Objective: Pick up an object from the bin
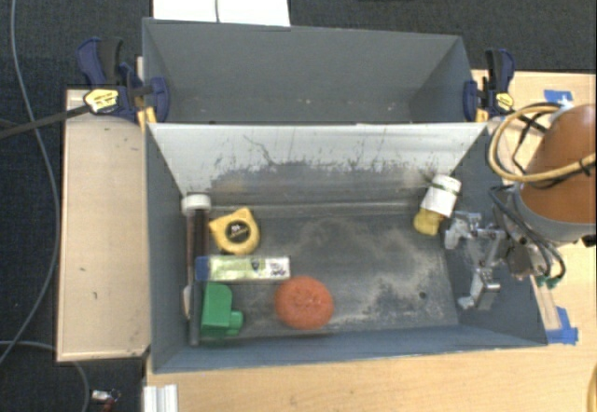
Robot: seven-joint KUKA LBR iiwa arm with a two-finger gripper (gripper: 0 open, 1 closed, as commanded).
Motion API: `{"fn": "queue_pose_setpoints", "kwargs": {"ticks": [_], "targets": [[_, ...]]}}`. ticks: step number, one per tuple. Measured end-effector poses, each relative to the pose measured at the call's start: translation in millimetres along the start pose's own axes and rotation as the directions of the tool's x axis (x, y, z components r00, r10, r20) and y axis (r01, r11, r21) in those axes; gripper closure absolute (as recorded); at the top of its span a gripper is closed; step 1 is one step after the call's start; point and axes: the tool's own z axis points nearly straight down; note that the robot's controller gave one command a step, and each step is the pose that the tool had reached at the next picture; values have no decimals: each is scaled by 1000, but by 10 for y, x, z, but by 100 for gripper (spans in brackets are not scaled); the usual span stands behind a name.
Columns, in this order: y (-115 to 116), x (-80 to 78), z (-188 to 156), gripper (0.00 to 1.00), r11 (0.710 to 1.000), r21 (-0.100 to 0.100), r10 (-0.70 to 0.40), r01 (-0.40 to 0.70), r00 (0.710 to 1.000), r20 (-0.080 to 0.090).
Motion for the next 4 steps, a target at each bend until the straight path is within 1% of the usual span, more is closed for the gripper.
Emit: {"fn": "queue_pose_setpoints", "kwargs": {"ticks": [1,2,3,4], "targets": [[4,-18,-43,0,1000,2,-5,5,1000,8],[252,60,436,0,1000,2,4,-4,1000,10],[843,-67,727,0,991,5,-131,131,991,16],[983,-69,795,0,996,5,-85,85,996,11]]}}
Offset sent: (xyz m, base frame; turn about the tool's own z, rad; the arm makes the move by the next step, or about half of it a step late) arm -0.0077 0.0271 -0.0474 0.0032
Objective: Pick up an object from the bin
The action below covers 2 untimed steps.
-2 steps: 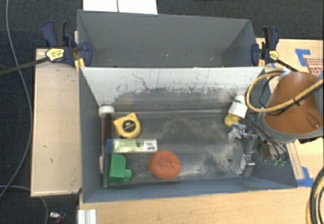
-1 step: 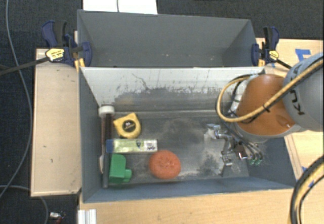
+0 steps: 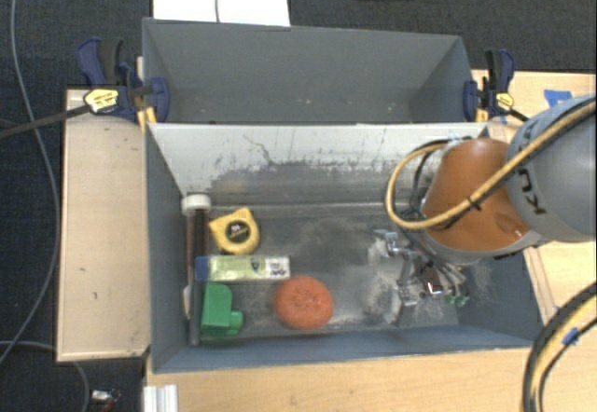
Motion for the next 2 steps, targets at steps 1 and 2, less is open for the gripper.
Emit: {"fn": "queue_pose_setpoints", "kwargs": {"ticks": [1,2], "targets": [[-78,-239,101,0,992,0,-129,129,992,4],[148,-198,34,0,950,-1,-313,313,950,2]]}}
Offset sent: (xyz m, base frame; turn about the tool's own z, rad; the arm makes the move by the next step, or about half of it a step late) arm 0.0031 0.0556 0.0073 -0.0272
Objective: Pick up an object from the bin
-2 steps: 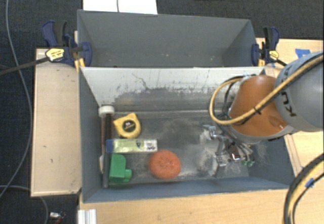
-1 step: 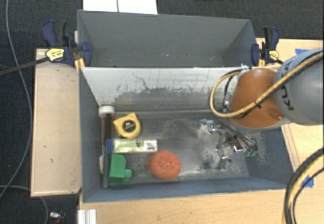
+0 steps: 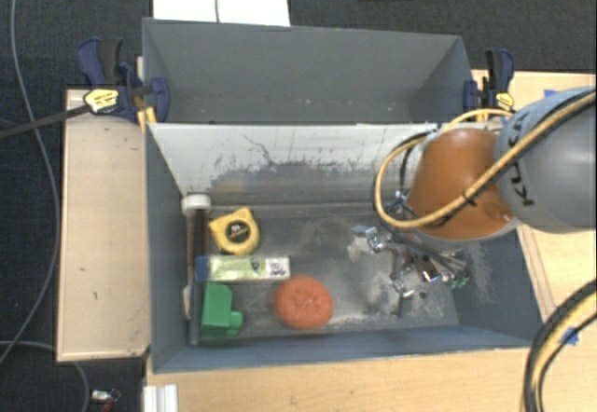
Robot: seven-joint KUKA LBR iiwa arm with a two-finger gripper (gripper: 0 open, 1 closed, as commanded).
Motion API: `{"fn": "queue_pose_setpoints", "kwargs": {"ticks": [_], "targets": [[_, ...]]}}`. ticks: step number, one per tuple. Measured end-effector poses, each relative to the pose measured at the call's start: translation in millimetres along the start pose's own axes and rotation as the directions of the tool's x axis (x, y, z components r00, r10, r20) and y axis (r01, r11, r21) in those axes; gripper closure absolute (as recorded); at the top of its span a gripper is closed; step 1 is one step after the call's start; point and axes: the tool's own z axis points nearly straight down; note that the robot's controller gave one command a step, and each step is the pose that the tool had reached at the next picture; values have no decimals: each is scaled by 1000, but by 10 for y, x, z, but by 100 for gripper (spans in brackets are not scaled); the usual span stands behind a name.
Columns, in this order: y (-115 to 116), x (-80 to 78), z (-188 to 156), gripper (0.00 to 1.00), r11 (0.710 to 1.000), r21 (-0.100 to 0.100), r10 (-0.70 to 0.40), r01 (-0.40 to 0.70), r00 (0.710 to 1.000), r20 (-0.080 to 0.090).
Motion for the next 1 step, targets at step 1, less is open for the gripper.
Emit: {"fn": "queue_pose_setpoints", "kwargs": {"ticks": [1], "targets": [[72,-169,82,0,985,2,173,-173,985,6]]}}
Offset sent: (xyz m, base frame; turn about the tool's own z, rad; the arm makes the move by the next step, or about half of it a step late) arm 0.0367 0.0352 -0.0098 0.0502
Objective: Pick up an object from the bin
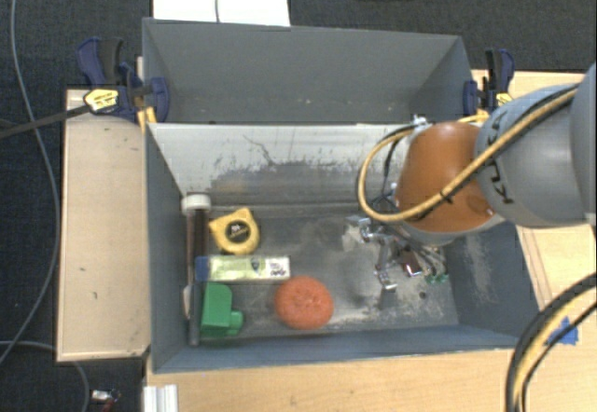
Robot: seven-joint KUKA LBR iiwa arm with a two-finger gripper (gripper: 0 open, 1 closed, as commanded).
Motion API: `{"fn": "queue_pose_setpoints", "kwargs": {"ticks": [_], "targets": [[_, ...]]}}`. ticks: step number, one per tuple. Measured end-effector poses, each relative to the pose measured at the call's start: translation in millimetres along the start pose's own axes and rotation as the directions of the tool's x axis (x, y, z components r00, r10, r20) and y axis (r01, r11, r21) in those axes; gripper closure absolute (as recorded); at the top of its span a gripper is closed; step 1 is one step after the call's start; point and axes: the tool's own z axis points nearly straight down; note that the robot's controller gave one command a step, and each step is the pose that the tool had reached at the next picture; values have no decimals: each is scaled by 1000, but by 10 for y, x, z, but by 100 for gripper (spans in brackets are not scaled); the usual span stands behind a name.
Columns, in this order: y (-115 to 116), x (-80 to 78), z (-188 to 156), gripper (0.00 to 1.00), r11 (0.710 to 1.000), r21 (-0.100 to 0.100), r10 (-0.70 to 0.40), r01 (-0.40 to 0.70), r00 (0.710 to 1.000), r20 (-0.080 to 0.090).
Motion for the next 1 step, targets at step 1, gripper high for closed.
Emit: {"fn": "queue_pose_setpoints", "kwargs": {"ticks": [1], "targets": [[108,-201,8,0,990,0,-142,142,990,2]]}}
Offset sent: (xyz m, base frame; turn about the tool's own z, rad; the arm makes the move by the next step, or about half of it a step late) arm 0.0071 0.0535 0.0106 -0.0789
